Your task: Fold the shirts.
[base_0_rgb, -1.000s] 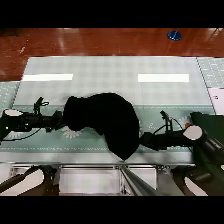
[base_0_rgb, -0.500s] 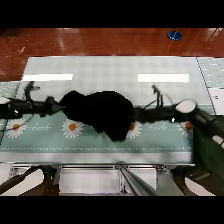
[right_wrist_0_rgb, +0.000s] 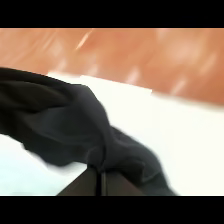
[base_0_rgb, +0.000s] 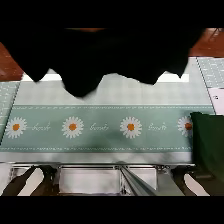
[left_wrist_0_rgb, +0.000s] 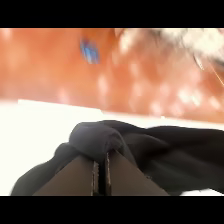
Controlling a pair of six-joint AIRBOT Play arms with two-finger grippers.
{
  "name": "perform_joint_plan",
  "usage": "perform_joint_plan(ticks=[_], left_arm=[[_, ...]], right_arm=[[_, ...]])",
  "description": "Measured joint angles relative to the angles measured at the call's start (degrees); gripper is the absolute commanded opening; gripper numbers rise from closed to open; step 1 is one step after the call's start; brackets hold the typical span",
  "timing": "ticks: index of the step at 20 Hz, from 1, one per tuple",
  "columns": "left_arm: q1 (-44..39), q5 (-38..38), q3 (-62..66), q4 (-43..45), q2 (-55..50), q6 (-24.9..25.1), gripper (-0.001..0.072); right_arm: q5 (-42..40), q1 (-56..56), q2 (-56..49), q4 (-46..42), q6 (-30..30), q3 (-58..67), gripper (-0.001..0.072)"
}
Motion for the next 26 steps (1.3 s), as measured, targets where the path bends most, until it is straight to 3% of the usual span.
perform_joint_plan(ticks=[4,8,12,16,21,26], left_arm=[[1.7,1.4,8.3,10.8,8.8,-4.4,0.0020],[-7.6,1.7,10.8,32.2,16.9,-9.2,0.0021],[-22.2,-1.8,8.8,52.9,20.7,-12.9,0.0021],[-28.4,-3.9,-0.4,65.5,20.3,-14.6,0.0021],[-27.2,-0.6,-17.8,70.7,13.1,-20.3,0.0021],[-26.5,8.5,-25.9,67.5,0.2,-25.8,0.0021]], right_arm=[[3.2,-0.7,9.2,-15.0,3.4,7.4,0.0021],[10.5,-0.9,17.0,-28.9,7.1,9.3,0.0021],[21.1,-0.9,20.4,-33.2,9.6,4.9,0.0021],[24.5,-0.9,24.3,-32.4,12.7,-13.4,0.0020],[11.6,-0.9,26.3,-26.5,15.6,-46.8,0.0020],[-7.3,-1.0,11.6,-20.8,12.5,-60.5,0.0021]])
